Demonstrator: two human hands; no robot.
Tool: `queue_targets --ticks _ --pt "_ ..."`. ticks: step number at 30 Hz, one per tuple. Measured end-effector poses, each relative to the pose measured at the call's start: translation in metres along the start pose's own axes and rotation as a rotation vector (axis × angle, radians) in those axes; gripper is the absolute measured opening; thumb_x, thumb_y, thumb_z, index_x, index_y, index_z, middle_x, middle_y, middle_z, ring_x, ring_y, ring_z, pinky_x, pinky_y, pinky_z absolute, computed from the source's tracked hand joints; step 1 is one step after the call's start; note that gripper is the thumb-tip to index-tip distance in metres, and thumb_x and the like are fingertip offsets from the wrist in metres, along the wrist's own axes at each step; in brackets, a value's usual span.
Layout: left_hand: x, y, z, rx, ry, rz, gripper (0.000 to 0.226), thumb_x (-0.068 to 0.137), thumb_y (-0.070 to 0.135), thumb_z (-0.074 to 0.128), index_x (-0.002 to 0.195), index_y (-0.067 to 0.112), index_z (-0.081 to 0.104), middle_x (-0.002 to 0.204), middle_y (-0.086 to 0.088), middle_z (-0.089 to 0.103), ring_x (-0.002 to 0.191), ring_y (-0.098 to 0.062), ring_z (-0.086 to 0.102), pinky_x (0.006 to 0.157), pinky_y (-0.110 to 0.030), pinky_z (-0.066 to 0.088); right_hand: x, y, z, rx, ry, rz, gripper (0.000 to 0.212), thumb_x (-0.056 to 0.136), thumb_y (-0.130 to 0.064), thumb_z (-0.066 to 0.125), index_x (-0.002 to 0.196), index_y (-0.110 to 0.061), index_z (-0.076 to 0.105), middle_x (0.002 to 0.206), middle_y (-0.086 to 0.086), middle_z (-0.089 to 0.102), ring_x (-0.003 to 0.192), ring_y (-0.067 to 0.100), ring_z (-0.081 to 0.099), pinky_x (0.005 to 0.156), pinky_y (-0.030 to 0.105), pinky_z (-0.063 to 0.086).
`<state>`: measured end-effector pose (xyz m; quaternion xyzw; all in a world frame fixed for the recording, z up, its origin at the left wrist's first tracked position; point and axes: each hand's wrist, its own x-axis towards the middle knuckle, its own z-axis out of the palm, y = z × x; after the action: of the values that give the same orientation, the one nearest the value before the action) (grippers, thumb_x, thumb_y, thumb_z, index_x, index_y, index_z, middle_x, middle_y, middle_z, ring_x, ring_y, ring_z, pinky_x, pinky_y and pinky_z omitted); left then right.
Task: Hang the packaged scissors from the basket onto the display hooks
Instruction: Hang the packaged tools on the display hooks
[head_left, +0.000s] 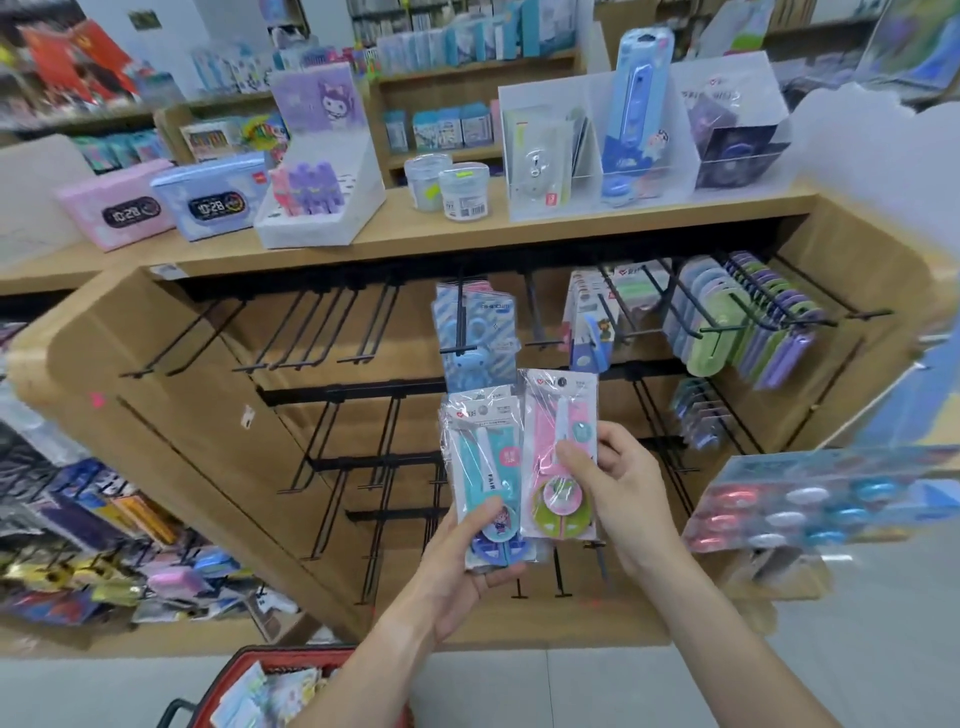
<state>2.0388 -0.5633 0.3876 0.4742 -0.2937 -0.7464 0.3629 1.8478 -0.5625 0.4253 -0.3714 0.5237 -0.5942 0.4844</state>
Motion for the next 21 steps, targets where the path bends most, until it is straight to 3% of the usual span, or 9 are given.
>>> queue_targets --ticks 3,8,15,18,21 --pt "-0.004 -0.005 -0.011 -0.033 0.034 -0.011 0.065 0.078 0.033 0.083 0.136 0.013 0.061 0.111 -0.013 0.079 0.088 -0.023 0.078 0.057 -0.031 0.062 0.012 -0.004 0.004 -0.023 0.005 -0.017 0.023 0.095 -0.011 0.073 0.116 -0.011 0.065 0.101 0.006 0.08 0.093 0.028 0.078 0.079 0.041 0.063" --pt "-0.009 -0.015 -0.032 -0.059 0.058 -0.042 0.069 0.074 0.034 0.079 0.136 0.009 0.06 0.117 -0.017 0.077 0.091 -0.025 0.078 0.058 -0.032 0.063 0.03 -0.004 0.014 -0.071 0.026 -0.034 0.024 0.095 -0.016 0.074 0.117 -0.014 0.065 0.104 0.004 0.08 0.096 0.023 0.077 0.088 0.045 0.062" --pt "-0.011 -0.013 -0.038 -0.07 0.011 -0.042 0.075 0.077 0.037 0.087 0.14 0.009 0.059 0.125 -0.02 0.074 0.104 -0.032 0.075 0.06 -0.033 0.065 0.041 -0.001 0.018 -0.101 0.084 -0.026 0.022 0.097 -0.016 0.073 0.116 -0.016 0.064 0.103 0.002 0.08 0.094 0.018 0.078 0.084 0.041 0.063" --pt "-0.008 -0.012 -0.037 -0.057 -0.022 -0.047 0.089 0.069 0.043 0.094 0.143 0.012 0.056 0.132 -0.021 0.071 0.124 -0.042 0.067 0.064 -0.034 0.066 0.043 -0.005 0.019 -0.112 0.092 -0.04 0.023 0.097 -0.017 0.073 0.118 -0.017 0.064 0.104 0.001 0.08 0.093 0.015 0.078 0.077 0.033 0.063" --pt "-0.006 -0.01 -0.037 -0.062 -0.037 -0.045 0.085 0.069 0.042 0.089 0.142 0.012 0.056 0.131 -0.02 0.072 0.121 -0.039 0.069 0.064 -0.034 0.066 0.045 -0.006 0.021 -0.124 0.09 -0.04 0.023 0.097 -0.019 0.072 0.118 -0.017 0.063 0.105 0.0 0.079 0.092 0.013 0.078 0.077 0.034 0.063"
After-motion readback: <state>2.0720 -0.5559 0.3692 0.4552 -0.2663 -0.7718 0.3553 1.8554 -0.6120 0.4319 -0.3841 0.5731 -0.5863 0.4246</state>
